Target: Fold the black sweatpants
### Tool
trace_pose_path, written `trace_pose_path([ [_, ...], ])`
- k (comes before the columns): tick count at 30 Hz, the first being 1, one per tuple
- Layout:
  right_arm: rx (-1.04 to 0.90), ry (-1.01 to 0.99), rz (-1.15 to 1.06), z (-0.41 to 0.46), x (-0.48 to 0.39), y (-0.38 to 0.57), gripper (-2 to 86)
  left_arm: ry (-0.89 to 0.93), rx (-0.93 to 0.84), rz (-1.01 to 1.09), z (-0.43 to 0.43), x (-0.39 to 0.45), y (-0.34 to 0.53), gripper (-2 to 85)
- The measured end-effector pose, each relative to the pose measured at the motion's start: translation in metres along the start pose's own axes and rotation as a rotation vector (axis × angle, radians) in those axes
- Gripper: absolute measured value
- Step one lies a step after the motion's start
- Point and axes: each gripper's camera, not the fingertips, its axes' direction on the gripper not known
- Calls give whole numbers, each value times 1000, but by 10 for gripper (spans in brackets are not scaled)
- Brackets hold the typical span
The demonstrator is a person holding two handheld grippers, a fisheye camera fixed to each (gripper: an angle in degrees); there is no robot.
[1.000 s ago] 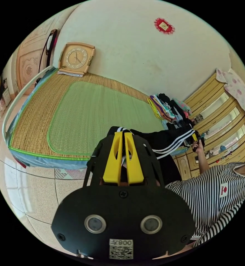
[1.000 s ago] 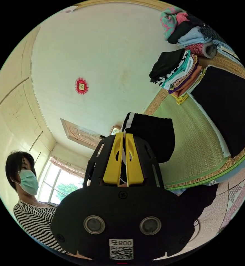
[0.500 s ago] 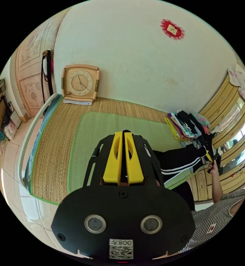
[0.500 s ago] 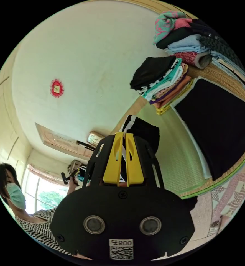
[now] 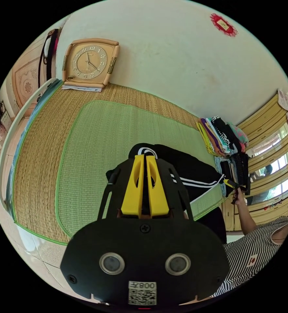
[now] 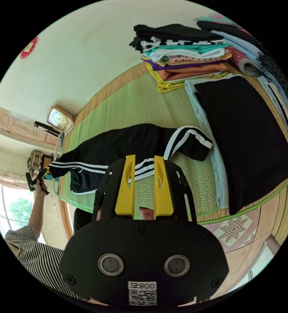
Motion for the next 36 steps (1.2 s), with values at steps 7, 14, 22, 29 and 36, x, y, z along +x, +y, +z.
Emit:
trace_pose_path([
  [7,-147,78,-8,52,-41,-20,65,-22,-41,10,25,-5,-10,10],
  [14,-23,-123,-121,3,-100,-50,15,-29,27,48,29,-10,-35,11],
  [22,153,-134,-86,-54,-163,-199,24,12,67,-117,67,-40,-143,26],
  [29,74,72,-139,-12,-243,-219,71,-120,-76,-119,134,-64,-121,73],
  [36,-236,55,-580,98,-378,-105,75,6,-222,-214,162,-99,8,98],
])
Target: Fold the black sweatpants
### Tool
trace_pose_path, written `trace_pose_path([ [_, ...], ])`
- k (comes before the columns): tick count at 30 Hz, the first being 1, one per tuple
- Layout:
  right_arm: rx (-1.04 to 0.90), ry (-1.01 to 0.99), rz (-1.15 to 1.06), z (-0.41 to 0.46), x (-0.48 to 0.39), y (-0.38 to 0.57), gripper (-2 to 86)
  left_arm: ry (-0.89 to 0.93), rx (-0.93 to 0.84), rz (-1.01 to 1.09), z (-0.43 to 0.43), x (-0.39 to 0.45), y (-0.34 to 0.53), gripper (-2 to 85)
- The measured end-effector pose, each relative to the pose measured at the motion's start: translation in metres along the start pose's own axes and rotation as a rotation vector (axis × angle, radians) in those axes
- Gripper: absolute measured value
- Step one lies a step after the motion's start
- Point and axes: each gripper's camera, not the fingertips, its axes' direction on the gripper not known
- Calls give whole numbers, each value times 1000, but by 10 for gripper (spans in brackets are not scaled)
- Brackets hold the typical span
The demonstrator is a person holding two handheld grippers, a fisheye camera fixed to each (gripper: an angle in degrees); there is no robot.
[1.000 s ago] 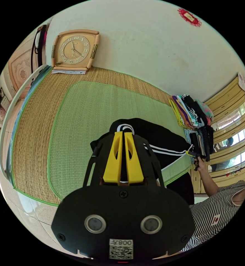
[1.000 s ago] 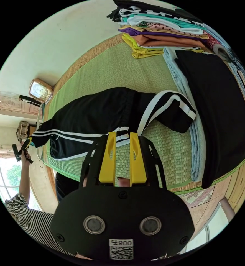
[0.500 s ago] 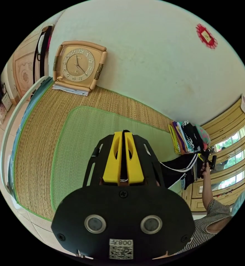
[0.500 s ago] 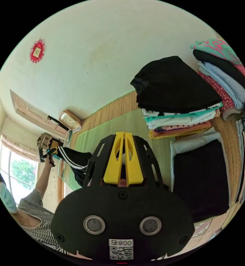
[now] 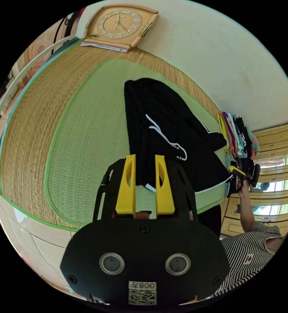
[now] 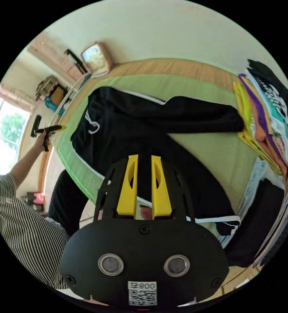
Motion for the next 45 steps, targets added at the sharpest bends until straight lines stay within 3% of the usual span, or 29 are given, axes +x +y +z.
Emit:
trace_pose_path([
  [5,-196,136,-399,78,-143,1,84,66,-27,-106,35,-20,47,108],
  [9,-237,303,-537,104,-183,-3,83,96,7,-122,55,-21,44,100],
  [14,-254,253,-454,106,-188,-28,56,41,-32,-139,79,-24,38,41],
  [21,-280,206,-435,102,-196,-49,18,134,95,-144,67,-28,57,5],
  [30,-204,-13,-483,75,-228,-51,17,95,252,-150,21,-31,91,2],
  [39,-304,-156,-395,107,-215,-27,50,47,235,-301,48,-36,120,22],
  [45,-228,-174,-291,77,-157,-24,57,119,224,-149,77,21,90,43],
])
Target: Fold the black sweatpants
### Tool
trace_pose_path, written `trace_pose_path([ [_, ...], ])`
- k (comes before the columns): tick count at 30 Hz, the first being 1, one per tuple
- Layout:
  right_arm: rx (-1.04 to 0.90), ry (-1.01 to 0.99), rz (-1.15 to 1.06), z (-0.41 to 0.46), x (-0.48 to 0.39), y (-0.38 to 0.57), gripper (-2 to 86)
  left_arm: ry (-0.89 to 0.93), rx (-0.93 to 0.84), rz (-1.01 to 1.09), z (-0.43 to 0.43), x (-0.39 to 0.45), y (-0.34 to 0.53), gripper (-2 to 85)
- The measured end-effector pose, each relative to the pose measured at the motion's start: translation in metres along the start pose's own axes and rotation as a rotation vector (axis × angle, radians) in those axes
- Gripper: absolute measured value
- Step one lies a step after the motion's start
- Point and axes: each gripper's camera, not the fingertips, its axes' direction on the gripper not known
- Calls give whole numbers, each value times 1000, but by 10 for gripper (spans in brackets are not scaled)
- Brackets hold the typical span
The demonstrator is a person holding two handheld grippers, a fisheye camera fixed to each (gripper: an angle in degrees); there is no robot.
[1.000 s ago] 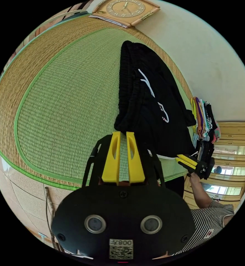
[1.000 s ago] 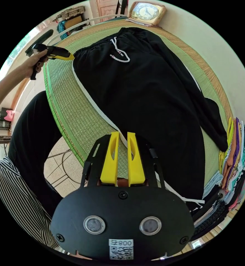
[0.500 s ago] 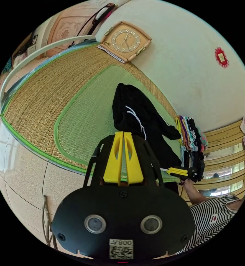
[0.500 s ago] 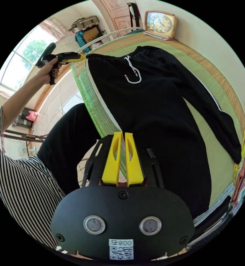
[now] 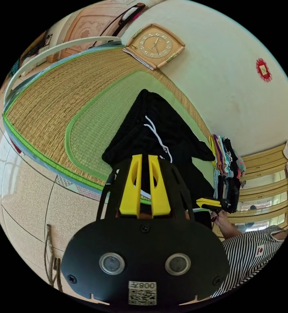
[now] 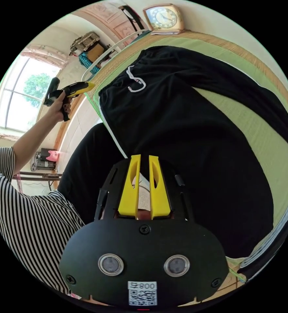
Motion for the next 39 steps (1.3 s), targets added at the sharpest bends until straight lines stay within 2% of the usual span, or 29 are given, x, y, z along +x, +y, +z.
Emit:
trace_pose_path([
  [6,162,142,279,-58,114,28,67,98,-154,247,87,99,-48,66],
  [11,295,283,536,-115,224,54,81,62,-277,459,164,187,-79,72],
  [15,399,281,679,-144,284,69,83,-64,-366,592,218,239,-89,71],
  [20,494,220,828,-155,349,85,82,-125,-381,618,245,264,-94,49],
  [27,442,174,861,-141,389,96,26,-38,-400,581,256,285,-106,16],
  [33,545,238,729,-174,358,144,9,33,-386,625,241,305,-106,15],
  [36,416,263,753,-158,367,164,12,15,-489,622,257,308,-104,26],
  [39,385,237,821,-146,378,184,20,62,-437,603,252,318,-112,42],
])
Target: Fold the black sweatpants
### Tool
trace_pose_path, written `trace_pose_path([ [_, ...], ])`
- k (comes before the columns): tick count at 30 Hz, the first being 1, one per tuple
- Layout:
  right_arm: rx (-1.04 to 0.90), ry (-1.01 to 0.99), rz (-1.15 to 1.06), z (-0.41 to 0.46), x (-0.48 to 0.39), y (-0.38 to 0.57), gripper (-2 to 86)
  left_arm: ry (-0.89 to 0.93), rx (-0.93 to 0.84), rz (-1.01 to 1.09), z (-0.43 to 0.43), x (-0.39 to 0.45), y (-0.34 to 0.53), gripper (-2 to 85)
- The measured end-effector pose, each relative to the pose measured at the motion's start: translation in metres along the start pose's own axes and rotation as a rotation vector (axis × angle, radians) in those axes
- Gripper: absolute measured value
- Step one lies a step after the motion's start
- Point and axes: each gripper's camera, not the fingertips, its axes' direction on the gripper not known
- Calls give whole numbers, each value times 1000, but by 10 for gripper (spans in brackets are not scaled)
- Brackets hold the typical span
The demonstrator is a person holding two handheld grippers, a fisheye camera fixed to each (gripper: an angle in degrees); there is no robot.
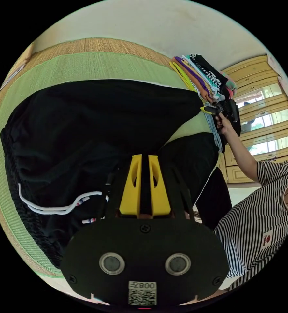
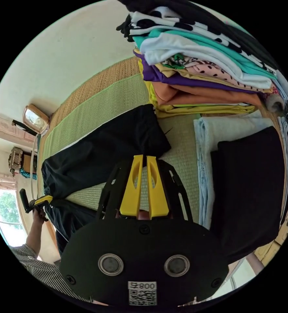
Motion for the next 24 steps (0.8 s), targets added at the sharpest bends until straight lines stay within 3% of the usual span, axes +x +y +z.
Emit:
trace_pose_path([
  [5,147,51,59,-29,15,17,21,-44,96,20,-18,10,-22,56],
  [8,202,-9,-46,-35,0,14,13,-94,131,-15,-19,6,-41,48],
  [18,-6,196,-291,55,-56,-43,1,-226,128,-188,8,-20,-112,5],
  [24,77,268,-354,66,-51,-26,1,-237,149,-188,6,-9,-120,2],
])
